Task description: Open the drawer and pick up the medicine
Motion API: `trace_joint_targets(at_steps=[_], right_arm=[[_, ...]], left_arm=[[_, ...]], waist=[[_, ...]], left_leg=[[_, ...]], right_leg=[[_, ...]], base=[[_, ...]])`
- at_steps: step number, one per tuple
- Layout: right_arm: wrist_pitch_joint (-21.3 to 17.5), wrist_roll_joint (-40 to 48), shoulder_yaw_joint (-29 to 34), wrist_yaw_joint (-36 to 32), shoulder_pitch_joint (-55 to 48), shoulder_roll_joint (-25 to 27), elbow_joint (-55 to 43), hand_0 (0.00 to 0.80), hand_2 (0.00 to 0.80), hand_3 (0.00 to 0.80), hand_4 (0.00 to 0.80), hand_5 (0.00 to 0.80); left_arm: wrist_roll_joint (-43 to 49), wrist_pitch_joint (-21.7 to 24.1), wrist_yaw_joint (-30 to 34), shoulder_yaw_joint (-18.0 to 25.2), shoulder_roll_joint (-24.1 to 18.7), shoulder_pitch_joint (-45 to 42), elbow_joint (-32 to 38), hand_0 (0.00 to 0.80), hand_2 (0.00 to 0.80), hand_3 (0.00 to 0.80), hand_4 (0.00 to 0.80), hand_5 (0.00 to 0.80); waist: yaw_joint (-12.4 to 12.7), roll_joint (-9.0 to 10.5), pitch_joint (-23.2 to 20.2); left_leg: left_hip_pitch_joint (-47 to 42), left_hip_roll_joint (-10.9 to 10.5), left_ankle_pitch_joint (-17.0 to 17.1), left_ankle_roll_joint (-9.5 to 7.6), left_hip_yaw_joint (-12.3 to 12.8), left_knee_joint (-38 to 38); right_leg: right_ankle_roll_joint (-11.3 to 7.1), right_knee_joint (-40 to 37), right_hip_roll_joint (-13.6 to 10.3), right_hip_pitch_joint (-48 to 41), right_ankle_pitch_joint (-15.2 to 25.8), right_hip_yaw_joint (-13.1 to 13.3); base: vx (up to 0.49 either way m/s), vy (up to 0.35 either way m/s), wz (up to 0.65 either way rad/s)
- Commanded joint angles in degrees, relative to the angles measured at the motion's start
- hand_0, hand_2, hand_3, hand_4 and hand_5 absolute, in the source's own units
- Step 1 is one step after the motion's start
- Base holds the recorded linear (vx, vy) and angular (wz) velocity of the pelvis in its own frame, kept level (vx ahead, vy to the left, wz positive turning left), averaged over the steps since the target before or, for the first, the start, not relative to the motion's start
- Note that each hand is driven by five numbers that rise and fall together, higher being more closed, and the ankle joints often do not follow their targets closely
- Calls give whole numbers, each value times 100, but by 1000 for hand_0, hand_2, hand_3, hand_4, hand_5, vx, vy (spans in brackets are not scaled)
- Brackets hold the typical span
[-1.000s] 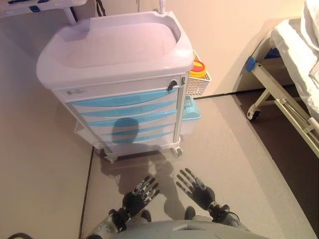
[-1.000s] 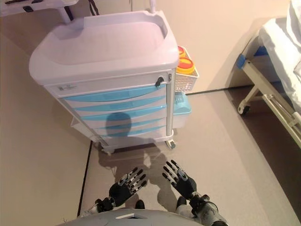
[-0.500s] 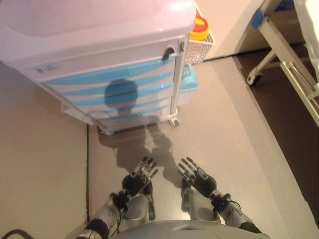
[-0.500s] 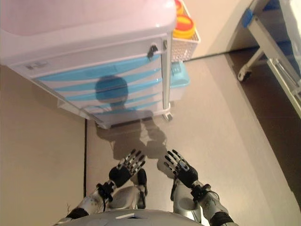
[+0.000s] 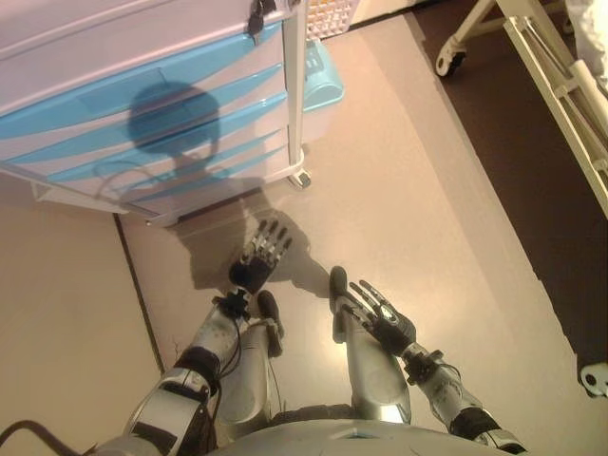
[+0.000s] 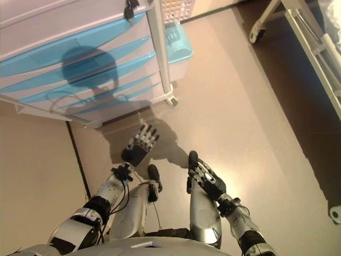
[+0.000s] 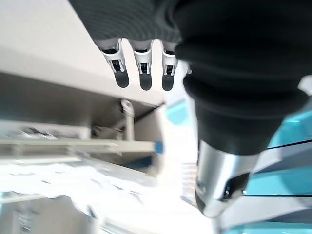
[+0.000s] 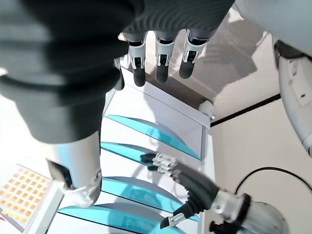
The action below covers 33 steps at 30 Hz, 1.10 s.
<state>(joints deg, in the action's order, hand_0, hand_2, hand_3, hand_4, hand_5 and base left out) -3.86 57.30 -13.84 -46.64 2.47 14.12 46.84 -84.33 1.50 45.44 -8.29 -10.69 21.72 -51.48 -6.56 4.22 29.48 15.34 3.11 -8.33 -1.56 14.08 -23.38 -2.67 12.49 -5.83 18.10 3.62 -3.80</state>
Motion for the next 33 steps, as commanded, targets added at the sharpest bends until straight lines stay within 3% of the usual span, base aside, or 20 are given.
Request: trace_joint_targets(at_steps=[1,9,14,18,22,29,33], right_arm=[[33,16,-350,-282,-353,-29,-164,0,0,0,0,0],[26,76,-502,-494,-390,46,-152,0,0,0,0,0],[-219,215,-598,-466,-423,148,-339,0,0,0,0,0],[-269,353,-642,-157,-395,234,-594,0,0,0,0,0],[-216,442,-700,85,-327,278,-767,0,0,0,0,0],[-100,550,-593,84,-307,287,-701,0,0,0,0,0],[-68,493,-580,29,-373,309,-740,0,0,0,0,0]], left_arm=[[-711,57,359,408,-48,251,-11,0,0,0,0,0],[-1622,62,628,1050,-558,1254,-375,0,0,0,0,0],[-1902,121,710,1049,-665,1621,-331,0,0,0,0,0],[-1947,214,584,862,-506,1610,-83,0,0,0,0,0],[-2084,284,519,800,-379,1439,129,0,0,0,0,0],[-2692,-45,403,1152,-446,1403,42,0,0,0,0,0],[-2867,34,259,1312,-613,1577,-28,0,0,0,0,0]], waist=[[-117,75,-111],[-265,176,-14],[-298,37,30],[-256,-102,31],[-162,-157,31],[-106,-131,31],[-130,-97,31]], left_leg=[[305,-227,-285,-70,-323,-73],[608,-144,-380,-84,-289,-266],[981,-264,-341,-142,-458,-342],[1180,-431,-295,-182,-594,-387],[1273,-493,-236,-168,-683,-337],[1435,-480,-209,-147,-773,-378],[1489,-456,-194,-155,-767,-402]], right_leg=[[-347,941,-92,201,-854,90],[-312,1201,10,564,-913,222],[-79,2021,243,1035,-1325,358],[-31,2795,275,1449,-1421,264],[7,2995,250,1613,-1514,150],[85,3193,313,1794,-1657,102],[117,3254,331,1855,-1703,97]], base=[[103,24,-11],[22,33,-7],[-43,60,1],[-37,13,34],[-29,-31,28],[1,-13,5],[5,6,3]])
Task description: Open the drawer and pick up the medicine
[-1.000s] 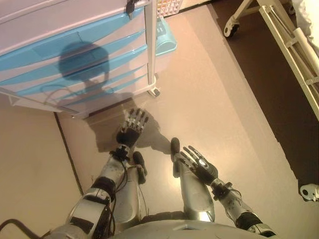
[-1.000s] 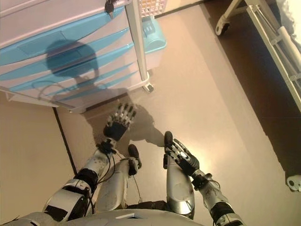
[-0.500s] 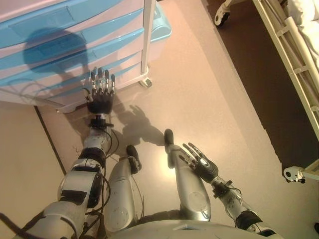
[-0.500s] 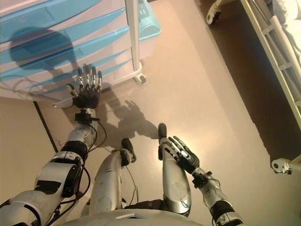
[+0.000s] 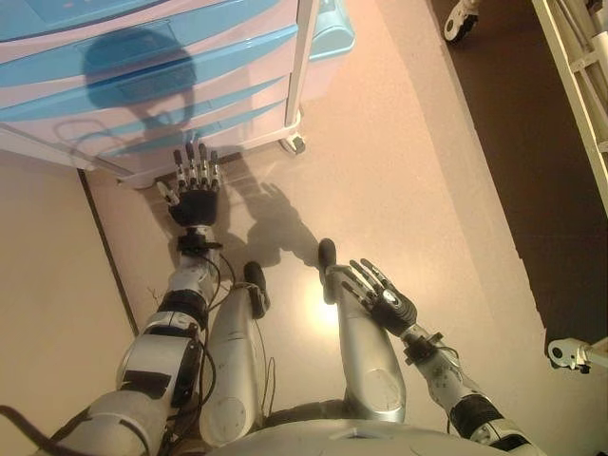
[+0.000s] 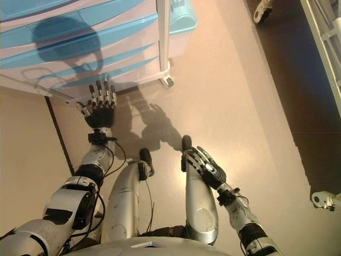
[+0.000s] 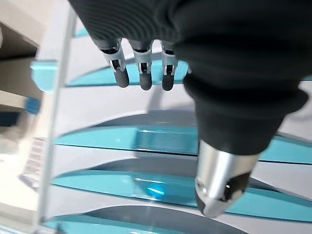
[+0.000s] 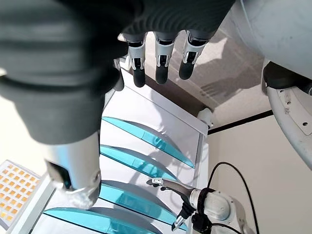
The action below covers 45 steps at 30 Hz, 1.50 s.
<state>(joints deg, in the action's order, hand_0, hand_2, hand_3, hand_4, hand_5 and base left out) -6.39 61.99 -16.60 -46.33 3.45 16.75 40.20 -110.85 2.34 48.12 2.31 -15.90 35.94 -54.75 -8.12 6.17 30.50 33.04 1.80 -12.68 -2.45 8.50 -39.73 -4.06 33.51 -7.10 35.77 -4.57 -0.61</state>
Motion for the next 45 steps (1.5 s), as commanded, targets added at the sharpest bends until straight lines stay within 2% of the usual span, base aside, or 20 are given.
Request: trace_joint_targets(at_steps=[1,7,12,17,23,29,35,41,45], right_arm=[[188,-4,-300,-13,-473,49,-73,0,0,0,0,0],[177,26,-348,-71,-495,54,-52,0,0,0,0,0],[143,-3,-350,-163,-473,70,71,0,0,0,0,0],[124,20,-363,-145,-419,83,132,0,0,0,0,0],[93,64,-380,-235,-402,116,237,0,0,0,0,0],[88,-19,-355,-270,-380,180,279,0,0,0,0,0],[88,64,-368,-254,-345,258,314,0,0,0,0,0],[96,52,-375,-248,-339,274,311,0,0,0,0,0],[113,38,-390,-248,-306,270,298,0,0,0,0,0]], left_arm=[[-215,-37,9,316,-124,208,286,0,0,0,0,0],[-215,12,212,500,-416,472,393,0,0,0,0,0],[-215,170,368,415,-463,604,615,0,0,0,0,0],[-215,243,182,377,-598,756,711,0,0,0,0,0],[-215,264,-48,352,-976,1020,542,0,0,0,0,0],[-183,343,-438,224,-1187,1232,411,0,0,0,0,0],[-67,409,-539,92,-1391,1447,213,0,0,0,0,0],[155,374,-563,-26,-1384,1452,287,0,0,0,0,0],[363,270,-565,-138,-1224,1322,253,0,0,0,0,0]], waist=[[21,-283,-71],[18,-239,-71],[17,-270,-71],[29,-266,-71],[-3,-237,-71],[-54,-300,-71],[-88,-333,-71],[-97,-353,-71],[-81,-363,-71]], left_leg=[[-261,-325,238,-67,-210,1220],[-234,-297,247,-90,-173,1263],[-229,-304,255,-114,-145,1311],[-175,-283,256,-124,-119,1337],[-55,-250,180,-169,-48,1261],[4,-273,149,-198,25,1211],[49,-286,116,-218,66,1166],[55,-282,98,-229,101,1181],[68,-299,127,-230,84,1224]], right_leg=[[258,1162,463,105,-884,-221],[221,1142,497,140,-811,-233],[189,1156,482,187,-729,-241],[160,1089,482,248,-652,-250],[113,986,503,335,-541,-230],[98,921,480,398,-485,-192],[76,856,459,432,-429,-166],[32,802,448,462,-353,-163],[18,787,450,479,-330,-180]], base=[[7,19,6],[0,3,1],[0,6,0],[10,9,2],[7,11,0],[26,54,-2],[13,23,-1],[0,0,0],[0,0,0]])
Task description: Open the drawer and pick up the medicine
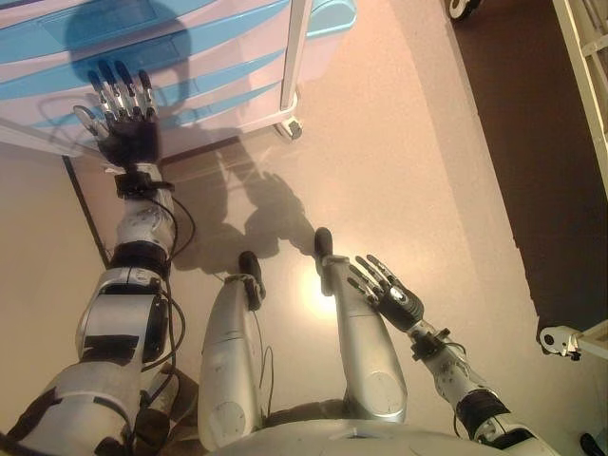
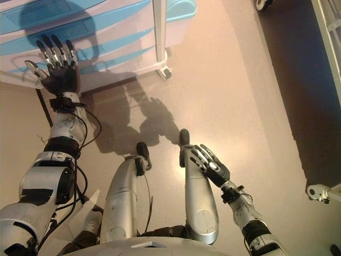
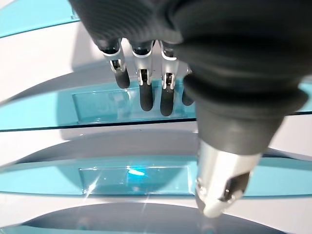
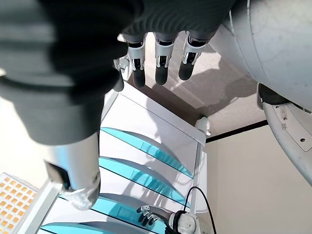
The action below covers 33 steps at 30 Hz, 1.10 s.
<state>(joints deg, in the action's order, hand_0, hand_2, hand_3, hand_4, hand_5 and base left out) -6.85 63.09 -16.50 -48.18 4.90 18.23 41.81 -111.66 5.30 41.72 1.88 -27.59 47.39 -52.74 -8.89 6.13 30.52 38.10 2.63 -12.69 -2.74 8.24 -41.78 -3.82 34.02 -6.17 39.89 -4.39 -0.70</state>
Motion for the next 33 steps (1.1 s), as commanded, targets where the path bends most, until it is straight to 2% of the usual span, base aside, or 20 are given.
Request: trace_joint_targets(at_steps=[1,8,14,20,33], right_arm=[[155,-69,-410,-56,-443,115,137,0,0,0,0,0],[172,-34,-498,-41,-401,66,107,0,0,0,0,0],[191,-4,-558,4,-385,19,40,0,0,0,0,0],[198,15,-595,-30,-385,-4,71,0,0,0,0,0],[119,26,-622,-112,-419,51,155,0,0,0,0,0]], left_arm=[[490,-42,62,-113,-14,148,31,0,0,0,0,0],[694,-329,151,-195,233,-61,-234,0,0,0,0,0],[803,-380,196,-196,368,-149,-378,0,0,0,0,0],[734,-338,234,-153,340,-50,-464,0,0,0,0,0],[201,-159,299,-89,-7,298,-346,0,0,0,0,0]], waist=[[-2,-360,-73],[10,-314,-73],[7,-260,-73],[-22,-238,-73],[-41,-253,-73]], left_leg=[[-435,-382,130,-200,110,1433],[-390,-366,135,-211,100,1429],[-397,-345,135,-217,92,1444],[-389,-312,124,-224,121,1435],[-320,-331,67,-251,112,1390]], right_leg=[[-7,734,360,67,-350,-170],[-39,797,404,123,-320,-189],[-70,809,441,133,-284,-189],[-102,846,445,175,-234,-182],[-108,840,455,281,-185,-132]], base=[[0,0,0],[-7,-14,0],[0,0,0],[1,-2,-1],[0,0,0]])
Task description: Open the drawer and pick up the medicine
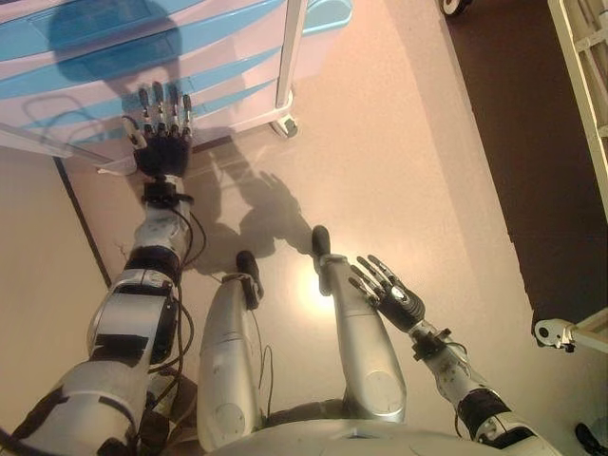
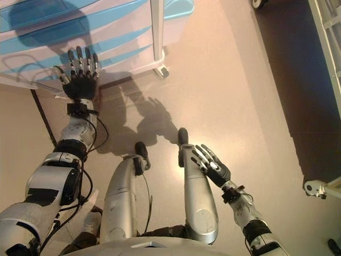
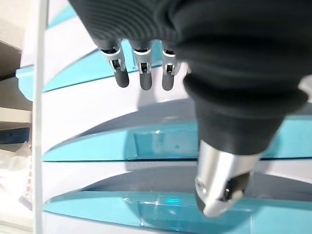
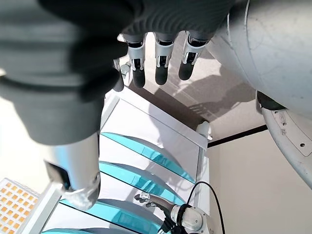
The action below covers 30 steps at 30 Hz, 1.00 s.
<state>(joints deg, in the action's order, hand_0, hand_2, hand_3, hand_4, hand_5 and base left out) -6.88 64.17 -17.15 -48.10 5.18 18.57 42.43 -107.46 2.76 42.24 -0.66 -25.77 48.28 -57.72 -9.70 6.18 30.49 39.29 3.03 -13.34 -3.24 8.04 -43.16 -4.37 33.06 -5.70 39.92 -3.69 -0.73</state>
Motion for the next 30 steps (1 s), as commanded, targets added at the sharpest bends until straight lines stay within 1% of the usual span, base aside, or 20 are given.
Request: trace_joint_targets(at_steps=[1,18,21,24,26,27,30], right_arm=[[124,-66,-554,-134,-444,29,106,0,0,0,0,0],[85,46,-511,-183,-375,205,258,0,0,0,0,0],[58,84,-494,-241,-387,232,317,0,0,0,0,0],[24,82,-484,-317,-399,259,391,0,0,0,0,0],[12,73,-470,-335,-406,276,408,0,0,0,0,0],[-1,76,-467,-340,-408,280,422,0,0,0,0,0],[-15,84,-466,-356,-389,312,467,0,0,0,0,0]], left_arm=[[-232,103,227,156,-224,249,164,0,0,0,0,0],[-470,580,-299,-22,-593,808,185,0,0,0,0,0],[-554,618,-217,51,-670,861,154,0,0,0,0,0],[-554,632,67,182,-703,908,204,0,0,0,0,0],[-554,696,229,219,-715,914,307,584,584,584,584,584],[-554,764,297,220,-696,915,393,800,800,800,800,800],[-554,875,473,208,-684,946,498,800,800,800,800,800]], waist=[[39,-260,-70],[-3,-361,-70],[2,-368,-70],[8,-372,-70],[17,-382,-70],[24,-391,-70],[39,-404,-70]], left_leg=[[-435,-375,128,-203,134,1523],[-358,-439,110,-191,155,1463],[-353,-439,112,-180,159,1454],[-363,-444,109,-163,154,1455],[-366,-450,111,-157,147,1457],[-364,-456,114,-152,145,1449],[-390,-459,124,-142,139,1464]], right_leg=[[-53,936,410,282,-251,-128],[-20,883,371,367,-256,-85],[-4,846,356,353,-277,-88],[13,803,345,321,-305,-86],[29,778,336,306,-325,-90],[39,775,330,301,-339,-91],[63,771,317,278,-375,-104]], base=[[0,0,0],[3,6,0],[18,11,-4],[0,0,0],[0,0,0],[0,0,0],[5,3,-3]])
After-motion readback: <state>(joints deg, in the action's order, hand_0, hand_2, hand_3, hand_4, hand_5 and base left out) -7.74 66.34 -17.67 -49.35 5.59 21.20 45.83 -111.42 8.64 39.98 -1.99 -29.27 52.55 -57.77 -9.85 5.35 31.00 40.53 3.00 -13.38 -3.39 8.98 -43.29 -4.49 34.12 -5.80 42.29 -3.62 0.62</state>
